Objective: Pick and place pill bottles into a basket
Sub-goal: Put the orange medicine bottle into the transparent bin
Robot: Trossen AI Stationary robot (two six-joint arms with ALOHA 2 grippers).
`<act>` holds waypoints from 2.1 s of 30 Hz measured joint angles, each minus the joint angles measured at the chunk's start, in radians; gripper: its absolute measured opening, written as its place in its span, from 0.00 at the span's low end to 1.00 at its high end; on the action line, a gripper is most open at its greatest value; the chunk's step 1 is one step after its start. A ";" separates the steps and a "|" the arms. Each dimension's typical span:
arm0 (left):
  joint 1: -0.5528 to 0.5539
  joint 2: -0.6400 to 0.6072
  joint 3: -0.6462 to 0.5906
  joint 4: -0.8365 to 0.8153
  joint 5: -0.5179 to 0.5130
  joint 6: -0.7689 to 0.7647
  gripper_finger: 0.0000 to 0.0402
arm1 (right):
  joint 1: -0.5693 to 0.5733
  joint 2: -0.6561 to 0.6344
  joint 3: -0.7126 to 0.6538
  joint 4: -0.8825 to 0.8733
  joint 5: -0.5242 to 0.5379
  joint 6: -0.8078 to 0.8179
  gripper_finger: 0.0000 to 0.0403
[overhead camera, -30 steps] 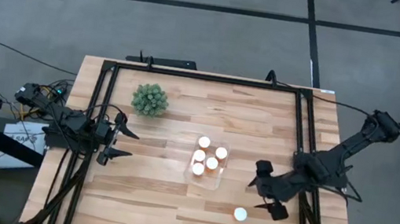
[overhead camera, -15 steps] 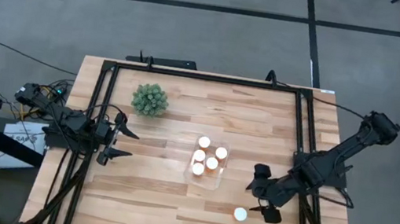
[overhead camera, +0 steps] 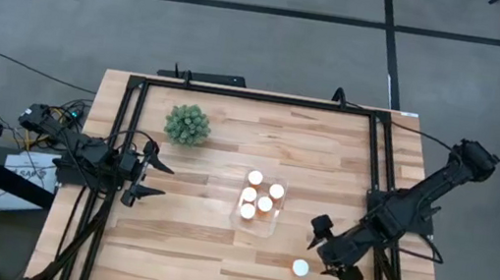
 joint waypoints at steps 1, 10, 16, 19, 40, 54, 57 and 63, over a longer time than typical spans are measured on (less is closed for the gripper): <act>0.000 0.000 0.000 0.000 0.000 0.000 0.69 | 0.002 0.000 -0.024 0.016 -0.003 0.000 0.82; 0.000 0.000 0.000 0.000 0.000 0.000 0.69 | 0.012 0.000 -0.152 0.215 -0.018 0.053 0.82; 0.000 0.000 0.000 0.000 0.000 0.000 0.69 | -0.013 0.044 -0.198 0.328 -0.022 0.053 0.82; 0.000 0.000 0.000 0.000 0.000 0.000 0.69 | -0.014 0.108 -0.199 0.364 -0.024 0.053 0.82; 0.000 0.000 0.000 0.000 0.000 0.000 0.69 | -0.062 0.279 -0.175 0.526 -0.068 0.053 0.58; 0.000 0.000 0.000 0.000 0.000 0.000 0.69 | -0.123 0.279 -0.174 0.589 -0.108 0.026 0.42; 0.000 0.000 0.000 0.000 0.000 0.000 0.69 | -0.135 0.279 -0.174 0.607 -0.109 0.015 0.49; 0.000 0.000 0.000 0.000 0.000 0.000 0.69 | -0.176 0.279 -0.134 0.620 -0.112 -0.015 0.45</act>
